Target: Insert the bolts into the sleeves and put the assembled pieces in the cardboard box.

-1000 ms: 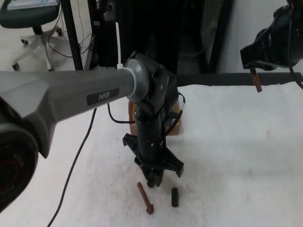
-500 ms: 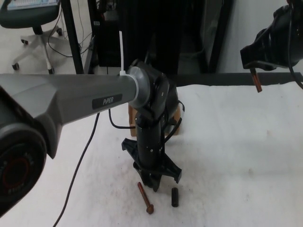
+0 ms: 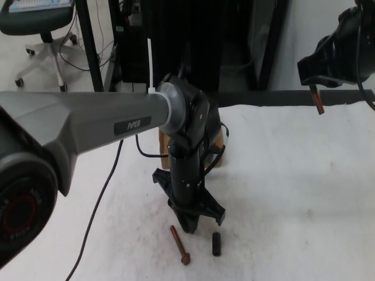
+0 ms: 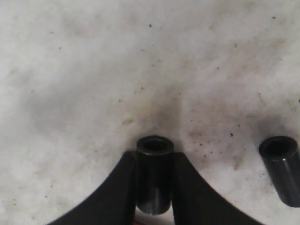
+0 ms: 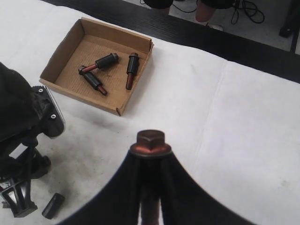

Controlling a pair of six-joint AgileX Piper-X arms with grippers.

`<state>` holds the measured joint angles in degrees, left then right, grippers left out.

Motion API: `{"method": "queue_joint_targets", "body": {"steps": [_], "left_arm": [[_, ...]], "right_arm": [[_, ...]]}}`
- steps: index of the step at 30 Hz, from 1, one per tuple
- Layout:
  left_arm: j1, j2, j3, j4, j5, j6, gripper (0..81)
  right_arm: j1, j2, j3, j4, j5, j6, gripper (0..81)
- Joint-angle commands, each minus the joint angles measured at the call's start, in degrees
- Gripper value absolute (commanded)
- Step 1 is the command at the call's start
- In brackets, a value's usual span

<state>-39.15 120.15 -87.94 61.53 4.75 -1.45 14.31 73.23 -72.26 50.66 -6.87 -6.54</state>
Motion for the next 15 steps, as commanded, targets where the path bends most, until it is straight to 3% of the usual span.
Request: {"method": "queue_joint_targets", "body": {"steps": [1,8,15], "left_arm": [[-0.3,-0.3,0.1,-0.6,-0.8,3.0,0.2],[-0.3,-0.5,-0.1,-0.3,-0.4,4.0,0.0],[-0.3,-7.1,-1.2,-8.5,12.9,4.0,0.0]], "right_arm": [[-0.2,-0.7,-0.1,0.1,-0.8,-1.2,0.8],[-0.2,-0.7,0.1,0.1,-0.8,-1.2,0.8],[-0.6,-0.7,0.0,-0.4,2.4,-1.2,0.8]]}}
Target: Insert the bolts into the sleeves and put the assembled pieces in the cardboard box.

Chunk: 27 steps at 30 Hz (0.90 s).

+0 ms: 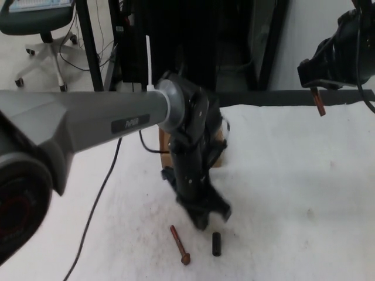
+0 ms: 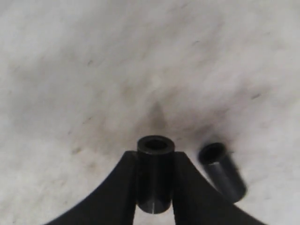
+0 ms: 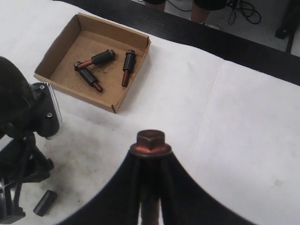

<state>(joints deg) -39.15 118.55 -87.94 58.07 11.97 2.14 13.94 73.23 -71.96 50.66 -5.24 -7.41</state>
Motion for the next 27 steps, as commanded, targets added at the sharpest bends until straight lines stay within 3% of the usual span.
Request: {"method": "queue_joint_targets", "body": {"steps": [1,7,9,14,17,24,27], "left_arm": [[-0.3,-7.0,-1.3,-6.9,5.9,0.6,0.0],[-0.3,-18.9,-1.2,-15.0,6.3,5.7,0.0],[-0.3,-22.3,-1.2,-17.7,8.7,5.7,0.0],[-0.3,-30.2,1.4,-25.6,17.8,4.7,0.0],[-0.3,-35.2,6.9,-31.4,21.2,4.7,0.0],[-0.3,-45.4,29.6,-52.6,22.4,-2.6,0.0],[0.4,-47.0,39.9,-70.9,20.4,-12.9,0.0]], "right_arm": [[-0.8,-0.7,-0.3,-0.7,0.7,-0.3,0.8],[-5.3,-1.2,-0.3,-3.2,-1.8,3.3,0.8],[-6.8,-1.7,-0.3,-5.4,-9.0,6.6,0.8],[-9.5,-2.3,-0.3,-19.2,-37.1,14.2,0.8],[-9.4,-2.3,-0.3,-28.7,-46.0,20.4,0.8],[-7.4,-2.3,-0.3,-47.3,-55.3,29.8,0.8],[-5.6,-2.3,-0.3,-52.3,-55.6,30.1,0.8]]}}
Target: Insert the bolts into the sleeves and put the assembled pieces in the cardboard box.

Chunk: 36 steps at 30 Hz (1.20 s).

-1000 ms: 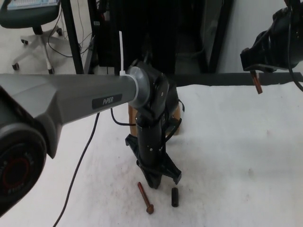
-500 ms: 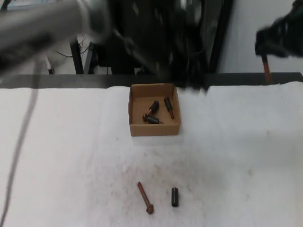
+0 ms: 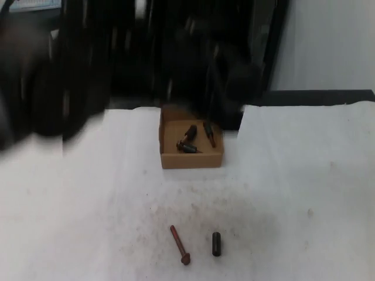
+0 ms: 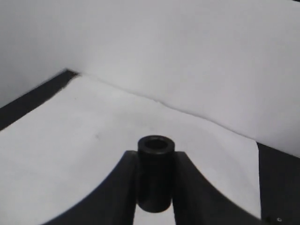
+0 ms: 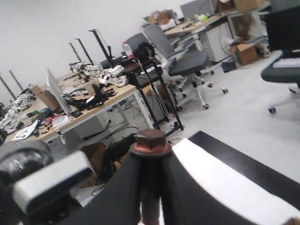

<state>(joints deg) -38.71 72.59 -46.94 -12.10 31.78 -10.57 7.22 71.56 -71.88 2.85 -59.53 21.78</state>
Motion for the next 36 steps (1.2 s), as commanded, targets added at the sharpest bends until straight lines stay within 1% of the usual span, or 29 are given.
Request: {"method": "queue_joint_targets", "body": {"steps": [1,3,5,7,9,12,15,17,20,22,25,28,32,36], "left_arm": [[0.4,-1.0,2.2,-8.3,-1.0,-4.4,0.0],[1.5,0.2,8.3,-23.3,-5.7,-11.5,0.0],[3.1,2.0,13.0,-37.1,-10.6,-18.4,0.0],[4.7,4.2,15.5,-46.9,-11.5,-21.3,0.0],[6.1,6.2,16.3,-52.3,-9.0,-22.1,0.0],[7.7,8.1,16.2,-53.2,0.1,-22.1,0.0],[8.6,8.6,16.2,-53.2,7.0,-22.1,0.0],[8.9,8.6,16.2,-53.2,8.7,-22.0,0.0],[9.5,8.6,16.4,-53.1,11.3,-21.4,0.0],[10.1,8.6,16.7,-53.1,13.0,-21.1,0.0],[11.1,8.6,16.9,-53.1,15.3,-21.1,0.0],[12.7,8.6,16.9,-53.1,20.5,-21.1,0.0],[15.5,8.6,16.9,-52.9,26.0,-22.5,0.0],[18.8,8.0,16.9,-53.3,27.9,-23.0,0.0]], "right_arm": [[2.0,-0.7,-0.3,-6.2,-1.2,0.3,0.8],[4.1,-0.7,0.4,-10.1,0.4,-1.5,0.8],[6.4,-0.7,2.2,-15.2,3.5,-1.4,0.8],[8.6,-0.7,4.4,-19.2,6.3,-0.5,0.8],[11.5,-0.7,7.2,-21.4,8.8,-0.4,0.8],[16.2,-0.5,11.3,-22.4,12.4,-3.0,0.8],[20.9,0.1,14.7,-22.4,16.0,-7.0,0.8],[23.7,0.9,15.9,-22.4,17.9,-8.8,0.8],[26.5,2.5,16.4,-22.8,18.9,-9.5,0.8],[27.5,3.4,16.4,-24.4,18.9,-9.9,0.8],[27.6,3.7,16.4,-26.4,18.9,-9.9,0.8],[26.9,3.7,16.4,-29.3,18.4,-9.9,0.8],[25.9,3.5,16.4,-32.0,13.4,-9.9,0.8],[25.3,3.5,16.4,-30.1,8.3,-9.8,0.8]]}}
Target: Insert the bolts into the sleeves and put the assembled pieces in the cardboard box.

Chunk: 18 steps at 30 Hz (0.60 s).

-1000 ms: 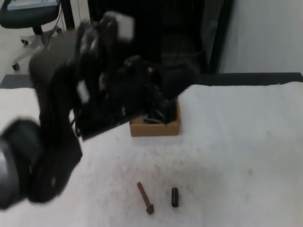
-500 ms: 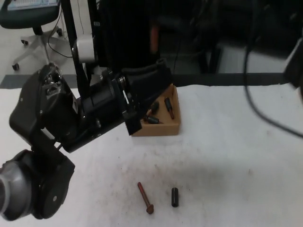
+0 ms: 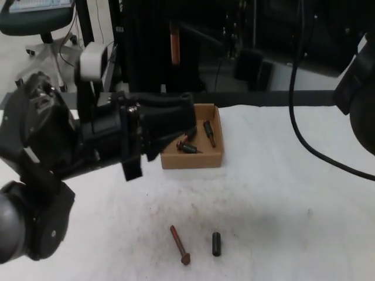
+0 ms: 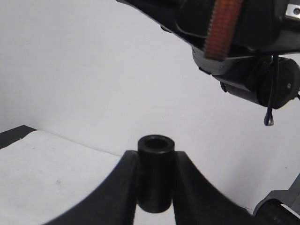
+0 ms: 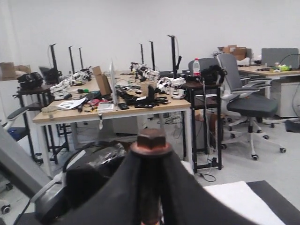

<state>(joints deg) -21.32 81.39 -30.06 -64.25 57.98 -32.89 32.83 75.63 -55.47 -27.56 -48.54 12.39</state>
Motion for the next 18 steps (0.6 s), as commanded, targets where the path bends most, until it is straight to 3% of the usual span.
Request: {"method": "queue_joint_targets", "body": {"steps": [1,10,18], "left_arm": [[2.0,-1.1,0.0,-1.2,2.0,-0.6,0.0],[0.9,-2.1,0.0,-1.2,5.4,-2.3,0.0],[-1.6,-2.1,0.0,-1.2,8.9,-2.2,0.0]], "right_arm": [[-0.3,-0.5,-0.1,1.0,-2.9,-0.4,0.8],[0.6,-0.5,-0.1,13.1,1.5,-6.6,0.8],[0.8,-0.5,-0.1,11.5,2.4,-8.0,0.8]]}}
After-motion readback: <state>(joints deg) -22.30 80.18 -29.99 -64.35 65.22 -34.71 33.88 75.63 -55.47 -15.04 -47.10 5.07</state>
